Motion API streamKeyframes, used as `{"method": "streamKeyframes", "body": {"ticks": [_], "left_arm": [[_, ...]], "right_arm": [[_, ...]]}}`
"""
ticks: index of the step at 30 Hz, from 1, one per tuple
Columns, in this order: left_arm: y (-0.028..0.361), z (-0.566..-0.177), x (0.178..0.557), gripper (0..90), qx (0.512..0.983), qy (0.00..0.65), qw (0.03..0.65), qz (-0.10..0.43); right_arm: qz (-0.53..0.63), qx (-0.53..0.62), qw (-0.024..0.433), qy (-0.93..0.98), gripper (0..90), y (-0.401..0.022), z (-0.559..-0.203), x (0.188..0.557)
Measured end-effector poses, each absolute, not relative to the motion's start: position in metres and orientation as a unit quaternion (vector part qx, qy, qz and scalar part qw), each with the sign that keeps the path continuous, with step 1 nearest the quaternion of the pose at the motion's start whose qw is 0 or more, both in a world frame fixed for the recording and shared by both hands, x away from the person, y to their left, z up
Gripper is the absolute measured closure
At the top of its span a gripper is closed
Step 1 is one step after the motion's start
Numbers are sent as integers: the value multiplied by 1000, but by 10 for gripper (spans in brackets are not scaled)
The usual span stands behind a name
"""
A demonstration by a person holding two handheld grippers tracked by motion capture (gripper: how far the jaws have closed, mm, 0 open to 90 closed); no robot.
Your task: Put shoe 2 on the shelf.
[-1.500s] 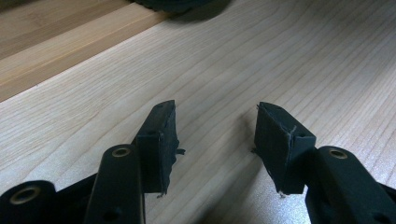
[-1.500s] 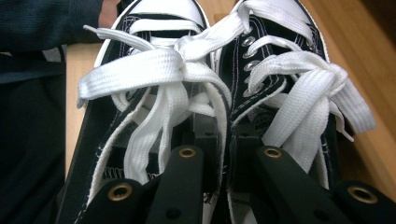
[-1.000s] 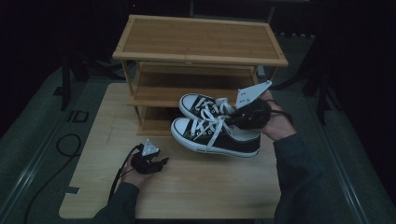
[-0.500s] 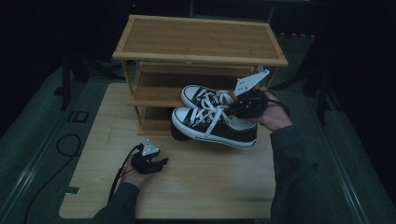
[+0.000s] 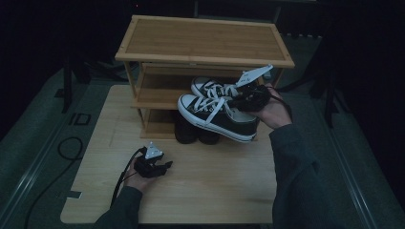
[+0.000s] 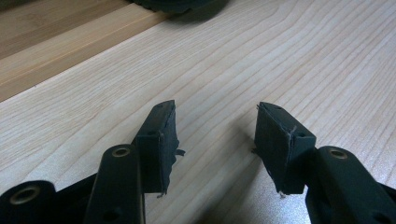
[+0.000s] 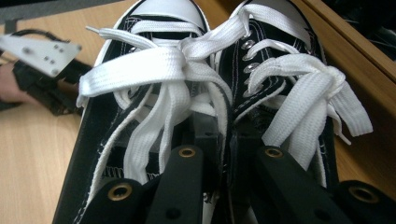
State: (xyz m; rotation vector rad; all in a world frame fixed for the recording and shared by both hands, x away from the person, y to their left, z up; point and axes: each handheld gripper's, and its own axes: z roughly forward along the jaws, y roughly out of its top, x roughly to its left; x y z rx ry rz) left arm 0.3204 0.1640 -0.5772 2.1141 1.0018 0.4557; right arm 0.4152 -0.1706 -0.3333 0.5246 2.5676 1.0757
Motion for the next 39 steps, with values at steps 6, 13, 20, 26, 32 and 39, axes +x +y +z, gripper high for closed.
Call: {"method": "streamKeyframes", "body": {"ticks": [6, 13, 20, 26, 32, 39], "left_arm": [[164, -577, 320, 489, 824, 390, 370, 177], [164, -577, 321, 489, 825, 389, 369, 178], [164, -577, 321, 489, 825, 389, 369, 177], [164, -577, 321, 489, 825, 389, 370, 177], [163, -577, 320, 489, 825, 389, 369, 179], [163, -577, 321, 489, 824, 389, 370, 179]], "right_arm": [[378, 211, 171, 885, 848, -167, -334, 420], [378, 244, 200, 870, 848, -164, -334, 422], [374, 269, 216, 861, 847, -161, -336, 425], [380, 289, 227, 849, 846, -159, -338, 427], [375, 301, 236, 845, 842, -156, -341, 428], [369, 310, 247, 841, 841, -152, -342, 428]]}}
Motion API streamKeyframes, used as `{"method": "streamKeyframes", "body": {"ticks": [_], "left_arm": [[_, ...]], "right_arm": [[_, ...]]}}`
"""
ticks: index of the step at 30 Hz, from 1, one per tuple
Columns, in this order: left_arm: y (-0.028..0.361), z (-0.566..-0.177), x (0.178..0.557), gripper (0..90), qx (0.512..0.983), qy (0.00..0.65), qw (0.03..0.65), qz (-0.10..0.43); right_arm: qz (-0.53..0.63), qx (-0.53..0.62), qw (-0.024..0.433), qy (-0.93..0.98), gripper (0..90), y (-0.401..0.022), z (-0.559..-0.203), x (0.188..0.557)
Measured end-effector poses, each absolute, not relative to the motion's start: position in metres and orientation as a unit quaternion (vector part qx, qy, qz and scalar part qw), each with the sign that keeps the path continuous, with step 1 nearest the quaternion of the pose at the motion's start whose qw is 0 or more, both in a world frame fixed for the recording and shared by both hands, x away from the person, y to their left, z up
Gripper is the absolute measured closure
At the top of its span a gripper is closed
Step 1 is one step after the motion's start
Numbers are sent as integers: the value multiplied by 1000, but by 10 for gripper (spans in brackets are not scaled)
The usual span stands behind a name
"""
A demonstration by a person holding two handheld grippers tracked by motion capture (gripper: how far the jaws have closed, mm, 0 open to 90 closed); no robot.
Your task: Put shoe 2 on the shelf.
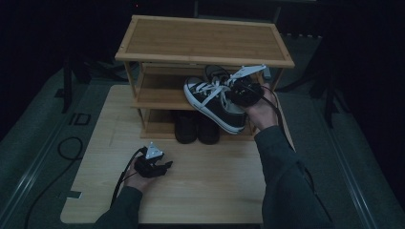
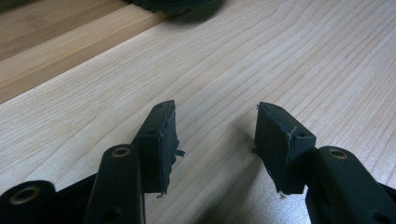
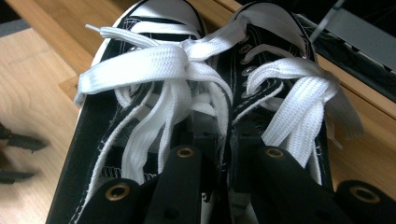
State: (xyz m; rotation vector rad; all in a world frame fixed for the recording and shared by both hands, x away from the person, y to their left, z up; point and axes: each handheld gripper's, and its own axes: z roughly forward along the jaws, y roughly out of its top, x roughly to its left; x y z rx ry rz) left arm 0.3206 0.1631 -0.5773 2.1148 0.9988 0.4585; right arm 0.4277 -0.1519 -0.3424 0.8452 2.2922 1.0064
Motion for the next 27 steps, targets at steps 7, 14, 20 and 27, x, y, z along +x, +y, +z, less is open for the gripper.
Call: {"method": "streamKeyframes", "body": {"ticks": [7, 14, 20, 27], "left_arm": [[163, -577, 321, 489, 825, 388, 369, 179], [163, -577, 320, 488, 825, 389, 370, 179], [163, -577, 320, 488, 825, 388, 369, 180], [163, -577, 320, 488, 825, 388, 369, 180]], "right_arm": [[359, 325, 268, 833, 835, -146, -344, 426], [348, 366, 297, 810, 830, -139, -345, 423], [343, 368, 298, 811, 681, -137, -343, 425], [343, 374, 289, 812, 588, -141, -336, 424]]}}
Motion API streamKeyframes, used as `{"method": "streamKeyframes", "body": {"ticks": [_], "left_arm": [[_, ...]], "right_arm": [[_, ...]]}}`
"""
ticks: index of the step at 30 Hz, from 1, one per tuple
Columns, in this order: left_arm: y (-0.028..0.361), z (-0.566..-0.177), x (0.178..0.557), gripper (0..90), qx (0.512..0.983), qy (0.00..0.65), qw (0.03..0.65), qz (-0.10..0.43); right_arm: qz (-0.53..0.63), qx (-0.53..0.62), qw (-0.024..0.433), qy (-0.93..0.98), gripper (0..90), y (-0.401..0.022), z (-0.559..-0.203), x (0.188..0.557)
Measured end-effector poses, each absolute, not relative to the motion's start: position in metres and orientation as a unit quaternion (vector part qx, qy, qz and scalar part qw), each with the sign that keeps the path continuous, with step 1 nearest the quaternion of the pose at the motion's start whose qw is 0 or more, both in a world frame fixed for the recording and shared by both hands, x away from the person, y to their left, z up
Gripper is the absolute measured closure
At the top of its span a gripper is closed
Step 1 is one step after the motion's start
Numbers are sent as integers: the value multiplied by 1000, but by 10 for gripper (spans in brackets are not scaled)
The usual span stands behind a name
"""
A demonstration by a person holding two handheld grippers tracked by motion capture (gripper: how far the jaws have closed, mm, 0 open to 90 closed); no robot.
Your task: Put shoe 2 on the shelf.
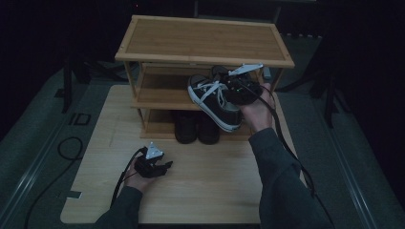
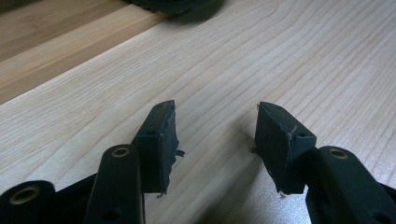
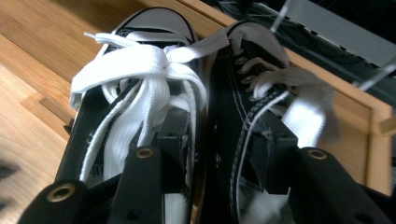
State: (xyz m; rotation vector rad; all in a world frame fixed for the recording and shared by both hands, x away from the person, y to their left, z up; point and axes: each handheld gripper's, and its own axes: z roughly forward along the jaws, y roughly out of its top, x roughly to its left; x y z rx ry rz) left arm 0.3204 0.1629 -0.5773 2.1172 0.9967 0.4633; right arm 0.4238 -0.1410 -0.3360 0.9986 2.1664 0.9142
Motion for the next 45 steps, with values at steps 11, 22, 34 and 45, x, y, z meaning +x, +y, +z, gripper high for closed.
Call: {"method": "streamKeyframes", "body": {"ticks": [11, 22, 34, 45], "left_arm": [[163, -577, 320, 487, 825, 389, 368, 181], [162, -577, 320, 472, 825, 389, 368, 182], [166, -568, 322, 585, 805, 434, 367, 171], [162, -522, 326, 617, 799, 414, 402, 169]], "right_arm": [[339, 335, 267, 838, 669, -153, -317, 417], [370, 316, 228, 843, 718, -164, -312, 413], [385, 286, 207, 853, 761, -173, -310, 406], [391, 265, 194, 860, 788, -174, -311, 402]]}}
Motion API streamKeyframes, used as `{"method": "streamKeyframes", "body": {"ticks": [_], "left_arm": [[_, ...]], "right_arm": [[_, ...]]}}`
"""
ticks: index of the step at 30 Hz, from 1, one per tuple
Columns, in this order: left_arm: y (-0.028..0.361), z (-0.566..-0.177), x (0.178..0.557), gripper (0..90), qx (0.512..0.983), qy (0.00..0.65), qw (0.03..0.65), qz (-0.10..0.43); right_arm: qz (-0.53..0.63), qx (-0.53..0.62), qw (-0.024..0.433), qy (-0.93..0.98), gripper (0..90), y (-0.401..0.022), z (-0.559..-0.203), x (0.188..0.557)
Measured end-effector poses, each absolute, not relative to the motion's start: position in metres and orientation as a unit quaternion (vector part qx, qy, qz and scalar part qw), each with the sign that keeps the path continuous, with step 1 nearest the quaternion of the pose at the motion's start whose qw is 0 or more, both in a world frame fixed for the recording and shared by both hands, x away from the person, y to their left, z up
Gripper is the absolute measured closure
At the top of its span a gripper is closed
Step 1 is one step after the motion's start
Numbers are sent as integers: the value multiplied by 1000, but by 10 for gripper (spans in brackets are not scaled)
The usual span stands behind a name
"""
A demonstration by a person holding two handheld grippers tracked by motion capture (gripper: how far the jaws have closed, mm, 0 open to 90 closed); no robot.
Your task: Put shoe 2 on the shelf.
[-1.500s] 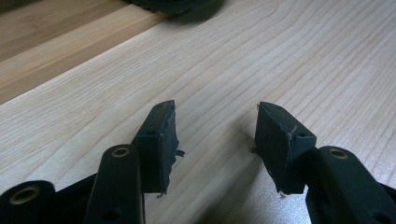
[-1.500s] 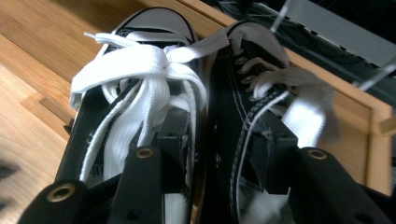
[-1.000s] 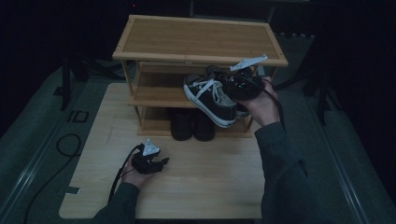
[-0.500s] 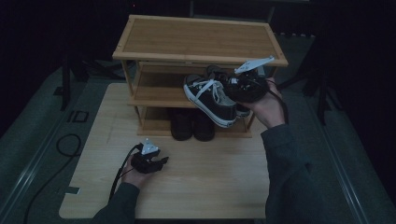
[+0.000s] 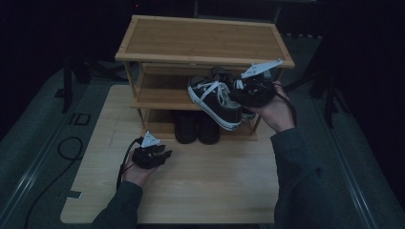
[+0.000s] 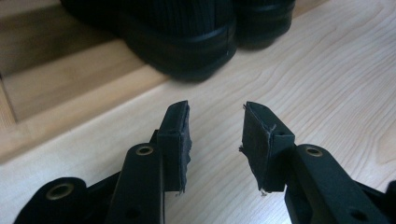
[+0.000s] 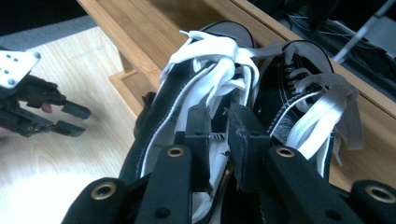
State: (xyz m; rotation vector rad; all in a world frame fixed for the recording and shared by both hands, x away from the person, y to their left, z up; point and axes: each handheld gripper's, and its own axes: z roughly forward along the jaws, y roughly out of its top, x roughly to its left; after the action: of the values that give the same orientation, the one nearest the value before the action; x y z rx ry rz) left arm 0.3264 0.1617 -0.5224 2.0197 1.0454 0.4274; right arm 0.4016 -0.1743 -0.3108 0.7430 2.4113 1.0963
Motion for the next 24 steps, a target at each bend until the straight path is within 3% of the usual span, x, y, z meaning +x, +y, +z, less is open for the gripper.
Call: {"method": "streamKeyframes", "body": {"ticks": [16, 24], "left_arm": [[138, -465, 349, 645, 811, 376, 415, 167], [125, -445, 357, 611, 812, 365, 414, 187]], "right_arm": [[414, 245, 162, 862, 843, -186, -314, 399], [413, 240, 167, 862, 897, -188, -313, 396]]}}
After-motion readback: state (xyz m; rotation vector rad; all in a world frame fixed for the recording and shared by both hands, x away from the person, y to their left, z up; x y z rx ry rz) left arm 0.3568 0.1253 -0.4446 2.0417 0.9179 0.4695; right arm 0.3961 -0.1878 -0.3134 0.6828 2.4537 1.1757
